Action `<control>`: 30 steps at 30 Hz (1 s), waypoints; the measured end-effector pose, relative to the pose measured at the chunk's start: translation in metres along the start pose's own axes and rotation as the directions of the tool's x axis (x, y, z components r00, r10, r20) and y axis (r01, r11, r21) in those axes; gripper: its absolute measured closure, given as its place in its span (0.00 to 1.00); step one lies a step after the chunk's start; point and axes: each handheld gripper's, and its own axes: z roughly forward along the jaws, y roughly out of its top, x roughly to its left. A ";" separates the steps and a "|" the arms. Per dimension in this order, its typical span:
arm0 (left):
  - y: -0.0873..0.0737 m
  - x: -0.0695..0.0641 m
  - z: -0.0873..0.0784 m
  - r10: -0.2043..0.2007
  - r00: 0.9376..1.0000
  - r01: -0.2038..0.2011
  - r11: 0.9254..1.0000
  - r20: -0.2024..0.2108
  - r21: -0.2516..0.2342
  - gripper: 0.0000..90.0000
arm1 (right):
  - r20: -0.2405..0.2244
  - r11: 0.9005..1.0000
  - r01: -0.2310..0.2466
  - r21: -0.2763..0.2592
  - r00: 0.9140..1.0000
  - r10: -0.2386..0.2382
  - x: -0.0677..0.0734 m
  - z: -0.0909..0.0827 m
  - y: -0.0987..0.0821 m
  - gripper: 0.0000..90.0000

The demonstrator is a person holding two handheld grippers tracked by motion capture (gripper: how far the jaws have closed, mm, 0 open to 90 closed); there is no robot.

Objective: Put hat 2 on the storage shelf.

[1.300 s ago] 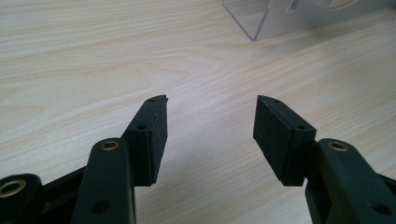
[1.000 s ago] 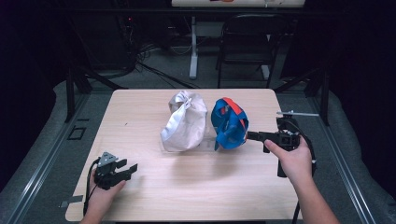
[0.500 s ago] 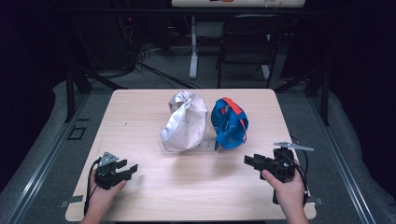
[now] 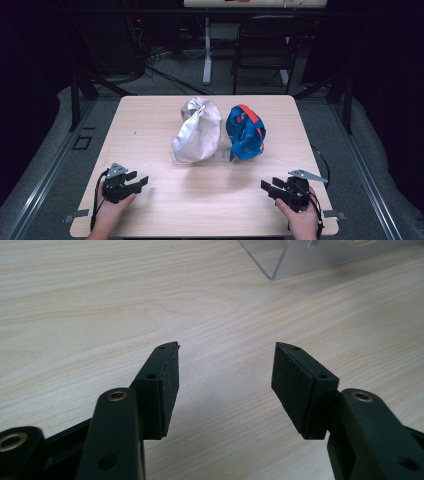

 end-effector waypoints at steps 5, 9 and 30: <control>0.000 -0.001 0.001 0.000 1.000 0.000 1.000 0.007 0.009 0.50 | 0.015 0.999 0.030 -0.027 0.999 -0.029 0.003 0.008 -0.005 0.49; -0.001 -0.002 0.002 0.000 1.000 0.000 1.000 0.005 0.007 0.50 | 0.013 0.998 0.066 -0.024 0.998 -0.065 0.009 0.016 -0.009 0.51; -0.002 -0.009 0.007 0.014 1.000 -0.015 1.000 0.028 0.021 0.50 | 0.009 0.995 0.099 0.004 0.995 -0.099 0.014 0.027 -0.015 0.49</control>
